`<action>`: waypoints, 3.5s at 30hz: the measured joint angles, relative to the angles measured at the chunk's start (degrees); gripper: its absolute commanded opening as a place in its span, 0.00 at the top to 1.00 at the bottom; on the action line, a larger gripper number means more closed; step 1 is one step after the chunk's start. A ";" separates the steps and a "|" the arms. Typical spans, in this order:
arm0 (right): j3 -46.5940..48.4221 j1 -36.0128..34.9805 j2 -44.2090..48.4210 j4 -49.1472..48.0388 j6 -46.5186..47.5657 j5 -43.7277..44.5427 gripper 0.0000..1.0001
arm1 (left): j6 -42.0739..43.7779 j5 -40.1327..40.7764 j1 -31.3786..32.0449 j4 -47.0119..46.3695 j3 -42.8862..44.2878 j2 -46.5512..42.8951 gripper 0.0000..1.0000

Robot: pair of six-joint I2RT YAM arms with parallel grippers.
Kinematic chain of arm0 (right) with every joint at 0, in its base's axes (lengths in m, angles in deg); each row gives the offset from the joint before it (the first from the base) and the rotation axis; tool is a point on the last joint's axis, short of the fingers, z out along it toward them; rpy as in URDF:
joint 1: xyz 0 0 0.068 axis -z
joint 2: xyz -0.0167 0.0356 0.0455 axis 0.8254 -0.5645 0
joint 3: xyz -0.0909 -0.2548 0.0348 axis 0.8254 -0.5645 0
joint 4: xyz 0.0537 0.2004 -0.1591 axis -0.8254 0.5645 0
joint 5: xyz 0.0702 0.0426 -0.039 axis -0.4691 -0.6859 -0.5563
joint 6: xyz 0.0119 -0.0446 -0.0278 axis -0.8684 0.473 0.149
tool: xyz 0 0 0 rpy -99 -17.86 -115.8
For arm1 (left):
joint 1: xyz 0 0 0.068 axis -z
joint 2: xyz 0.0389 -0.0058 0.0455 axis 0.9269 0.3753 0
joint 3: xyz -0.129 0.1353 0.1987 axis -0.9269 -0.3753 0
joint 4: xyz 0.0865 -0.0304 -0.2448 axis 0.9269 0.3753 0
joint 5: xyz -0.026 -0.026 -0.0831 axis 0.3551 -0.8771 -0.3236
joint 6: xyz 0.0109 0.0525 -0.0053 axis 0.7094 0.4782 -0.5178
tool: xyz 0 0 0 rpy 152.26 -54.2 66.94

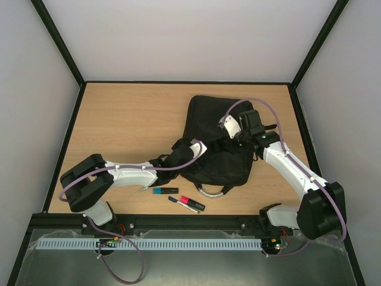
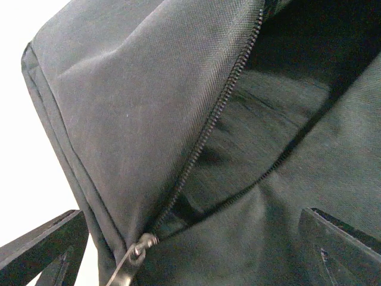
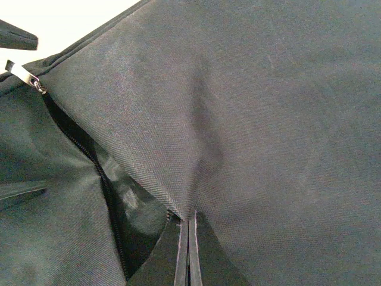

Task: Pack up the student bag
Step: Adjust the student bag at the center of the board, then pick up the stationery from the center of the board.

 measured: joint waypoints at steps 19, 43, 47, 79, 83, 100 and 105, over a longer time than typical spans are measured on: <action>-1.99 0.04 0.52 -0.44 0.37 -1.88 0.60 | 3.34 -1.33 -7.87 -12.94 4.22 7.80 0.07; -7.41 -0.07 -1.88 -10.95 2.16 9.38 0.66 | -6.88 -14.93 -10.67 -12.15 6.32 8.90 0.04; -6.71 -0.44 -1.75 -11.50 0.57 11.06 0.78 | -7.72 -14.91 -10.67 -10.93 7.26 8.28 0.01; -3.45 -0.37 2.45 -10.78 -4.22 16.44 0.99 | -29.92 -19.04 -5.95 46.18 -0.31 -35.63 0.34; -3.67 -0.37 2.45 -10.93 -4.28 16.39 0.99 | -28.83 -23.56 -2.32 48.17 1.42 -31.21 0.34; -4.11 -0.35 3.08 -11.06 -5.03 15.67 0.98 | -2.16 -18.32 15.85 55.10 17.77 -2.12 0.33; -4.24 -0.33 3.10 -11.04 -5.05 15.28 0.98 | 2.60 -17.00 16.13 55.04 17.77 -0.33 0.31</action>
